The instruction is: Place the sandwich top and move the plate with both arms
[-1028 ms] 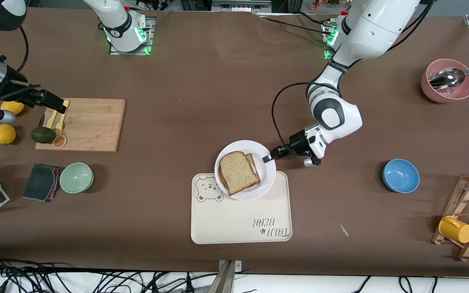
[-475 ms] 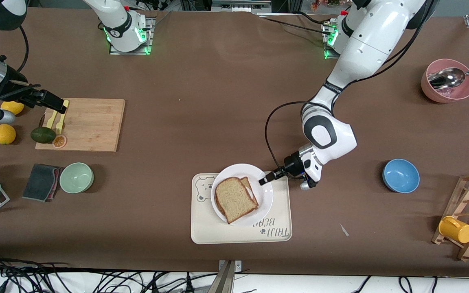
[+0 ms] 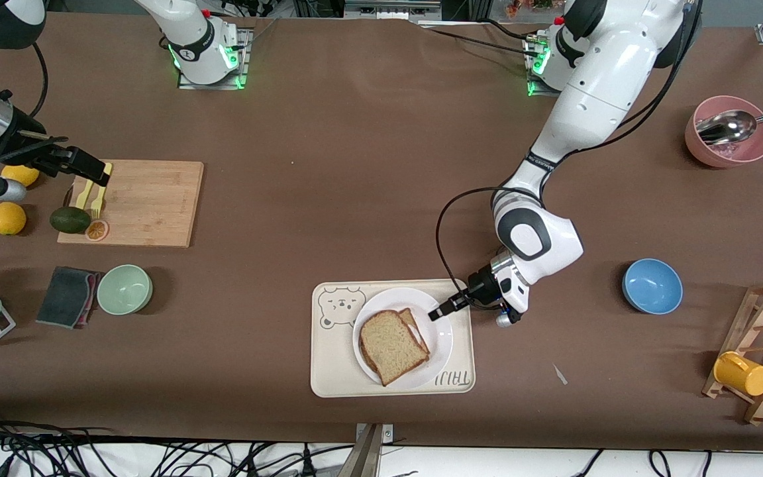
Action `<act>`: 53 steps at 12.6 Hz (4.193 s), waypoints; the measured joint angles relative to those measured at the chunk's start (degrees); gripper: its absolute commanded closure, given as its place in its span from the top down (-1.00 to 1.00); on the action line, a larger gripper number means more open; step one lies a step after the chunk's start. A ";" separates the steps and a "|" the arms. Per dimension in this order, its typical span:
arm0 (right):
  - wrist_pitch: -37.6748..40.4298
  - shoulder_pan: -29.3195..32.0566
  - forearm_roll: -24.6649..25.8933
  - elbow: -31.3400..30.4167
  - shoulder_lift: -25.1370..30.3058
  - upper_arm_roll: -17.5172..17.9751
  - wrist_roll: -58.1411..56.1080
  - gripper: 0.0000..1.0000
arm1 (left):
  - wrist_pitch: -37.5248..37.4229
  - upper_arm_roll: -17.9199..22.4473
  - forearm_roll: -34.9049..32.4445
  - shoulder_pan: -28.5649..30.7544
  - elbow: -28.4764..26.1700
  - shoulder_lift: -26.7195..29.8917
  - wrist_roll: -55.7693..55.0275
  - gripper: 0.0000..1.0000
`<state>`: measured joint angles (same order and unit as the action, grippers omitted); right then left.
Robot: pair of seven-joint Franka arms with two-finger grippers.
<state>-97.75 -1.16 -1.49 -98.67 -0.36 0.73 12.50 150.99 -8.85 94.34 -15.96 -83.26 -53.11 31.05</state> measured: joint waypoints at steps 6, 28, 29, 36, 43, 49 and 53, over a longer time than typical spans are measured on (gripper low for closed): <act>-0.60 0.00 0.01 0.00 0.00 0.01 0.00 1.00 | 0.02 1.35 0.00 -1.59 2.25 -1.20 -0.07 0.20; -0.74 0.00 0.01 0.01 0.00 -0.01 0.00 1.00 | -11.59 2.35 -34.37 10.19 -5.66 8.55 -10.33 0.99; -0.79 0.01 0.01 0.01 0.00 -0.02 0.00 1.00 | -12.89 2.37 -38.53 10.83 -6.42 9.40 -12.12 0.99; -0.88 0.02 0.02 0.01 0.00 -0.08 0.00 1.00 | -21.50 7.03 -64.30 11.31 -13.02 16.98 -22.60 0.99; -0.76 0.08 1.51 -0.05 -0.04 -0.59 0.00 1.00 | -29.82 9.21 -90.53 11.31 -13.06 27.22 -38.60 0.99; -0.79 0.08 2.44 -0.10 -0.11 -0.52 -0.12 1.00 | -38.39 12.75 -93.78 12.89 -11.27 38.66 -38.76 0.99; -0.79 0.07 2.44 -0.15 -0.17 -0.46 -0.20 1.00 | -46.88 12.72 -93.81 12.96 -8.99 45.18 -38.67 0.99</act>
<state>-98.54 -1.10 0.95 -98.82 -0.53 0.27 12.30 104.11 3.88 0.53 -3.00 -92.24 -7.94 -7.63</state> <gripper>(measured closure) 0.000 0.000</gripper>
